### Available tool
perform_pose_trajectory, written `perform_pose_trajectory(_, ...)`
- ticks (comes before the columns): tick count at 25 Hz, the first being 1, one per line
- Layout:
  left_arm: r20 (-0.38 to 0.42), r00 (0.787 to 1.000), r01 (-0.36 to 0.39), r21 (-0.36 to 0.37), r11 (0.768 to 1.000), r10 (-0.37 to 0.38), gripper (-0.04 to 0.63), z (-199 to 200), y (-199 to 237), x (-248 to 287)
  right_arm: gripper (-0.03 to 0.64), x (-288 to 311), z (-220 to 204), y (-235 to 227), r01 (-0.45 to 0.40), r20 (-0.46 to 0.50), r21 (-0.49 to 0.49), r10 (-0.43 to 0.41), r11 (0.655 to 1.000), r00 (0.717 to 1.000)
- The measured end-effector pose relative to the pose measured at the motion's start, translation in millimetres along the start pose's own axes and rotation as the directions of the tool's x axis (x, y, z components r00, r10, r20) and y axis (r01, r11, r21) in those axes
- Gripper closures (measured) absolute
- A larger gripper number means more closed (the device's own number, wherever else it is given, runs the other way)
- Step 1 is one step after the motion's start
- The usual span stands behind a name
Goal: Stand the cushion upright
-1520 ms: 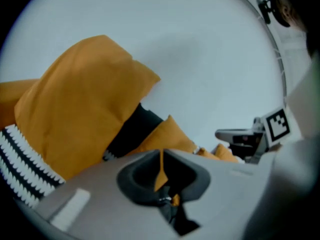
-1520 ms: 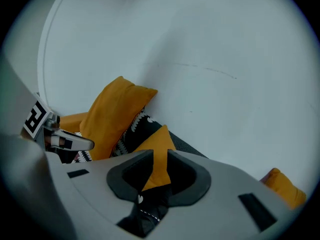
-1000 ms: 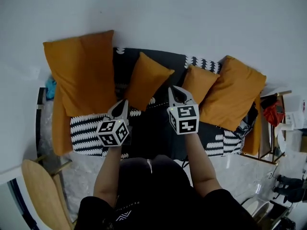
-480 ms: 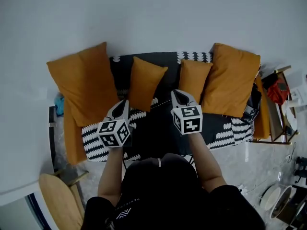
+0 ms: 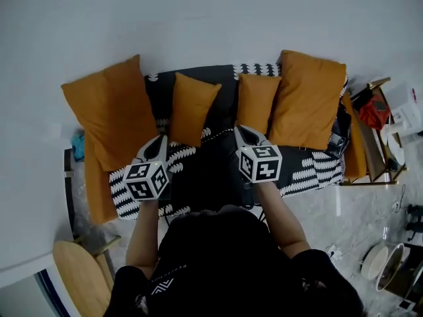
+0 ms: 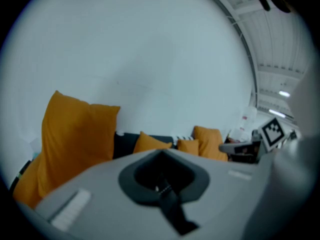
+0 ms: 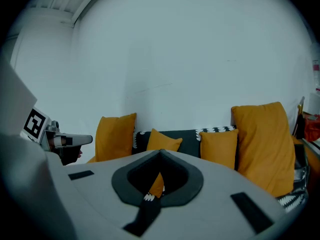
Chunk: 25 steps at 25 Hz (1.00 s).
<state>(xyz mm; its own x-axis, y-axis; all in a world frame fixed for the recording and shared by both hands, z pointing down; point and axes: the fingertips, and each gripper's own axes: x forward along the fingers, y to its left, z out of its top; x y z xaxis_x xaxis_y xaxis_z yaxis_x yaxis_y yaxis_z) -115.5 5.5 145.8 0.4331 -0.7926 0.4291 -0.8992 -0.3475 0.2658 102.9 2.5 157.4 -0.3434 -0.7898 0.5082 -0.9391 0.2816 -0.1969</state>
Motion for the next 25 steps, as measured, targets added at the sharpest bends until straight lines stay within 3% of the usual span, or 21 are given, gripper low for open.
perform_pose_trajectory(10, 0.019, 1.0, -0.006, -0.007, 1.0, 0.006, 0.588, -5.3, -3.9, -21.0, 0.624, -23.1, -0.9, 2.5, 0.003, 0.019, 0.011, -0.003, 1.0, 1.0)
perform_pose_trajectory(25, 0.038, 0.998, -0.043, -0.068, 0.997, 0.046, 0.588, -14.6, 2.0, -37.2, 0.624, -8.8, -13.2, 11.6, -0.034, -0.016, 0.052, 0.034, 0.998, 0.999)
